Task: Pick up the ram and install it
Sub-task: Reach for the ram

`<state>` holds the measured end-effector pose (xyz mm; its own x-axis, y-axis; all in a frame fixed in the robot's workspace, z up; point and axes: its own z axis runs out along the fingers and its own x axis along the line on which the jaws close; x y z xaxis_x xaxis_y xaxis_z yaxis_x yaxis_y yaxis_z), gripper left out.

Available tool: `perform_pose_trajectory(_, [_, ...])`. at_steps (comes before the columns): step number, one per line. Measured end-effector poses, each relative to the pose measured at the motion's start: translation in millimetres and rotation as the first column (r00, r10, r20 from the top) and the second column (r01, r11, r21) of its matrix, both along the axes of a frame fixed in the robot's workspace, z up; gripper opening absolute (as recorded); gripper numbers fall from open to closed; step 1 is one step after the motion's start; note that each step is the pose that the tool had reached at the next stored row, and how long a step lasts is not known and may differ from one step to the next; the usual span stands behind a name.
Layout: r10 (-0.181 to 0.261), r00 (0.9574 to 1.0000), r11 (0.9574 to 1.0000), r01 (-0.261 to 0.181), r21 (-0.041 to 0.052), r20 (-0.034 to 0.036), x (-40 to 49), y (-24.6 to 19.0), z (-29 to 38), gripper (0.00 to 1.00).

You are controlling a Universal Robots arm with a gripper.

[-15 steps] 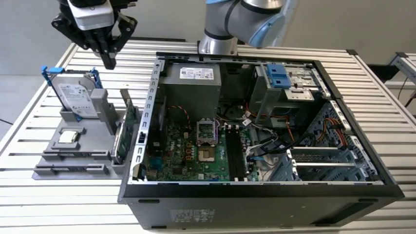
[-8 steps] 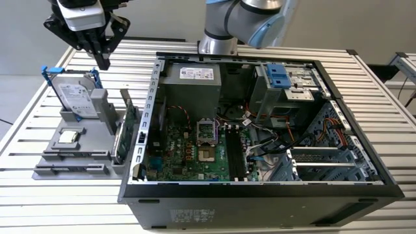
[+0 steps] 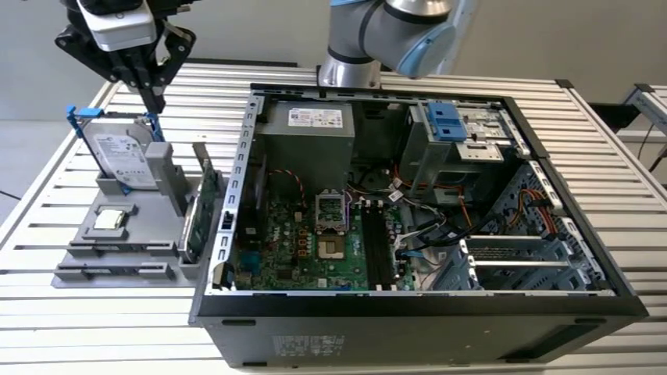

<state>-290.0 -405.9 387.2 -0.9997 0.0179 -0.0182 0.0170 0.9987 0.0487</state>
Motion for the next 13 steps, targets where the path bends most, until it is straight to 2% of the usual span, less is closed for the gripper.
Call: perform_pose_trajectory(13, [0.026,0.9997,0.9997,-0.026,-0.0001,-0.0001,-23.1,0.0,-1.2,0.00])
